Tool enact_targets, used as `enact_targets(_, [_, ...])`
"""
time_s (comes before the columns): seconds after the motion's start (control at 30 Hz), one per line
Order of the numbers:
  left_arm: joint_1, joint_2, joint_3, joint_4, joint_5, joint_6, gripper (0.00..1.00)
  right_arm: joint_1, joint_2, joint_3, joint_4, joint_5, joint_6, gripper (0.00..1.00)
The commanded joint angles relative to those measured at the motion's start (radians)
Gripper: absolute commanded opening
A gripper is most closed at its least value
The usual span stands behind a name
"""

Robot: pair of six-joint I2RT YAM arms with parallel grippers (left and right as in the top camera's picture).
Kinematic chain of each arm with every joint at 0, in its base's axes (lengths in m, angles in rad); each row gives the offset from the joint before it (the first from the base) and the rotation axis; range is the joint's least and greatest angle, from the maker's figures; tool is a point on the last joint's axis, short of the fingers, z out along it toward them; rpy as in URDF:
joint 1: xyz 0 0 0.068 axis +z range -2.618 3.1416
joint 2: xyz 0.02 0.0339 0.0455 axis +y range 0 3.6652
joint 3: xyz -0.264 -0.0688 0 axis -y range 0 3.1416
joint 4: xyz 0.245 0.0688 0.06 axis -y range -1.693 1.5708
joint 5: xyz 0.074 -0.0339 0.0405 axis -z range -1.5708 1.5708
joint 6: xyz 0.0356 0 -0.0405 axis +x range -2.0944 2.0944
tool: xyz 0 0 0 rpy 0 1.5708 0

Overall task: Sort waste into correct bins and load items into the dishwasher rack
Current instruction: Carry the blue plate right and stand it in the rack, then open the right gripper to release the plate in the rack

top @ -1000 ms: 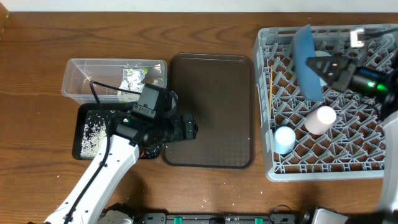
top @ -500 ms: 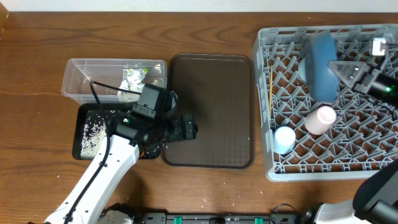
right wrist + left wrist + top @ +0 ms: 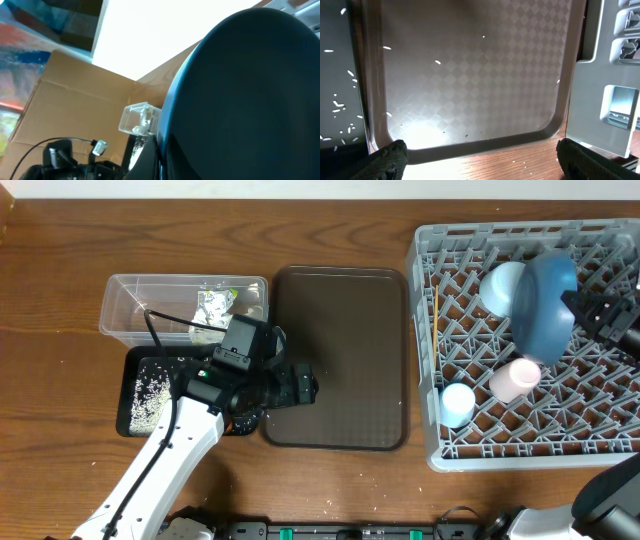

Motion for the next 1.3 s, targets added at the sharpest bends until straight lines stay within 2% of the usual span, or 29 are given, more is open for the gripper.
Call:
enact_targets(0.0, [0.004,0.002,0.021,-0.002,-0.009,0.006,0.97,-0.059,0.016,-0.013,-0.008,0.252,0.064,0.01])
enact_targets(0.17, [0.004,0.002,0.021,-0.002,-0.009,0.006,0.97,-0.135,0.016,-0.013,-0.009,0.276,0.132,0.01])
enact_targets(0.23, [0.004,0.002,0.021,-0.002,-0.009,0.006,0.97,-0.169,0.016,-0.013,-0.013,0.314,0.175,0.04])
enact_targets(0.27, [0.004,0.002,0.021,-0.002,-0.010,0.006,0.97,-0.186,0.016,-0.013,-0.016,0.329,0.198,0.09])
enact_targets(0.33, [0.004,0.002,0.021,-0.002,-0.010,0.006,0.97,-0.219,0.016,-0.013,-0.016,0.343,0.249,0.28])
enact_targets(0.4, [0.004,0.002,0.021,-0.002,-0.009,0.006,0.97,-0.247,0.016,-0.013,-0.013,0.342,0.291,0.40])
enact_targets(0.53, [0.004,0.002,0.021,-0.002,-0.010,0.006,0.97,-0.293,0.016,-0.013,0.008,0.342,0.384,0.58])
enact_targets(0.6, [0.004,0.002,0.021,-0.002,-0.009,0.006,0.97,-0.310,0.016,-0.013,0.019,0.345,0.420,0.62])
enact_targets(0.73, [0.004,0.002,0.021,-0.002,-0.009,0.006,0.97,-0.324,0.014,-0.012,0.026,0.420,0.444,0.66])
enact_targets(0.9, [0.004,0.002,0.021,-0.002,-0.009,0.006,0.97,-0.298,0.009,-0.011,0.028,0.443,0.428,0.66])
enact_targets(1.07, [0.004,0.002,0.021,-0.002,-0.009,0.006,0.97,-0.203,-0.009,-0.011,0.054,0.482,0.357,0.66])
enact_targets(1.27, [0.004,0.002,0.021,-0.002,-0.009,0.006,0.97,-0.058,-0.011,-0.011,0.060,0.575,0.229,0.60])
